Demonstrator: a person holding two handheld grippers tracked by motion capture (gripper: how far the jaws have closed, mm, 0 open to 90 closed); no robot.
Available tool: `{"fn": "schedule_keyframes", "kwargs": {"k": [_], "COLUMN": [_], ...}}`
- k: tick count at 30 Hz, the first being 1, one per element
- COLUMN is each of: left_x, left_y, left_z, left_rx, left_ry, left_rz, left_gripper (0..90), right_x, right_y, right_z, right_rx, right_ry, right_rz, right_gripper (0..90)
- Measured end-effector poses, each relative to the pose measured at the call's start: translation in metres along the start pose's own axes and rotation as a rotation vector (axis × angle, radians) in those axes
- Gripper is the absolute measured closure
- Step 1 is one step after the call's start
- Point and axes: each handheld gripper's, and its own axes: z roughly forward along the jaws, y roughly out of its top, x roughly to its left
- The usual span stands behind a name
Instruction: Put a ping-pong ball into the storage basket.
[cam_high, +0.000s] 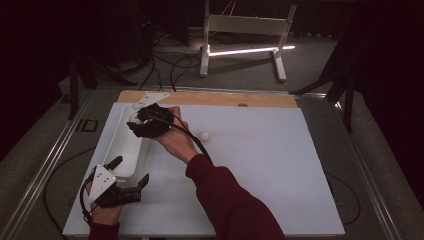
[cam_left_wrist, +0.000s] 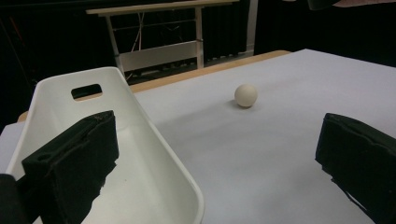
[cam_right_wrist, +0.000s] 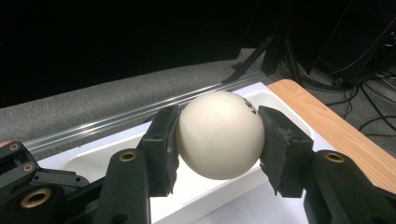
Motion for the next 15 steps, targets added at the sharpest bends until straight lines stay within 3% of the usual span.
{"fn": "schedule_keyframes", "kwargs": {"k": [15], "left_x": [-0.0002], "left_y": [-0.0001], "left_z": [0.0004], "left_rx": [-0.003], "left_ry": [-0.001], "left_rz": [-0.004], "left_gripper": [0.2], "right_x": [0.0040], "right_y": [0.0010], "right_z": [0.0105], "right_rx": [0.026], "right_ry": [0.014], "right_rz": [0.002], "right_gripper": [50.2]}}
